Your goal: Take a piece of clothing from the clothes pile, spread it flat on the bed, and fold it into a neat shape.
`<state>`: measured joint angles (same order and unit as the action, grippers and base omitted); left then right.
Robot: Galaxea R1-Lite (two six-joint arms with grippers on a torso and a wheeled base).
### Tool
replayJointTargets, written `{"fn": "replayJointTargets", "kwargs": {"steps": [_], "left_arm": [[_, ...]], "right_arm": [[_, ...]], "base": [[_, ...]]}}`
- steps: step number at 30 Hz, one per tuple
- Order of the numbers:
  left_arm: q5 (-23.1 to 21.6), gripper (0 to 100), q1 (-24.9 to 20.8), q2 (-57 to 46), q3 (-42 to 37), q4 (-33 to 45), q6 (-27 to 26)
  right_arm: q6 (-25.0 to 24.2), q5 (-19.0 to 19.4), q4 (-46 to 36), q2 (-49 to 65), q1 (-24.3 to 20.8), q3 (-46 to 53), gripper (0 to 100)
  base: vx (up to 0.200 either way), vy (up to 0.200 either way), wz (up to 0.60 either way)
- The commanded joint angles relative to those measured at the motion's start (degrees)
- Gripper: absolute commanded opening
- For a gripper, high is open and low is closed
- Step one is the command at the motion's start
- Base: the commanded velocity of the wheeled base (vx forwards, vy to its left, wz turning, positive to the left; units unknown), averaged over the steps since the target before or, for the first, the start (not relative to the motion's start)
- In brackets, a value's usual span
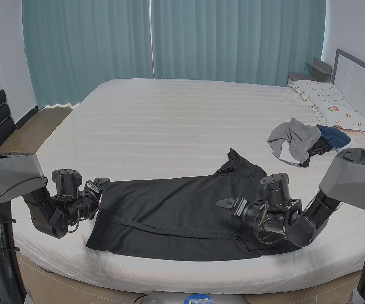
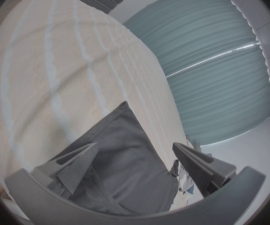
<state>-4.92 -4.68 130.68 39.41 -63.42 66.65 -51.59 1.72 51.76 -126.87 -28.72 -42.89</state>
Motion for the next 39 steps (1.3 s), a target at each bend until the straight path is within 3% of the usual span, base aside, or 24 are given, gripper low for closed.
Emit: {"fn": "replayJointTargets", "kwargs": {"steps": [1, 13, 21, 39], "left_arm": [[-0.17, 100, 0.55, 0.27, -0.04, -0.31, 0.24], [-0.17, 100, 0.46, 0.36, -0.13, -0.22, 0.15], [-0.08, 100, 0.46, 0.36, -0.04, -0.22, -0.02], [0.0, 100, 0.37, 0.36, -0.04, -0.22, -0.02]], "right_arm": [[0.17, -0.58, -4.3, -2.6, -4.15, -6.16, 100], [0.26, 4.17, -10.98, -3.03, -7.23, -8.44, 100], [0.26, 3.91, -20.38, -5.5, -8.02, -14.95, 100], [3.34, 3.55, -30.23, -7.87, -8.02, -21.54, 100]], "base": [[0.0, 0.0, 0.0], [0.0, 0.0, 0.0], [0.0, 0.0, 0.0], [0.0, 0.0, 0.0]]}}
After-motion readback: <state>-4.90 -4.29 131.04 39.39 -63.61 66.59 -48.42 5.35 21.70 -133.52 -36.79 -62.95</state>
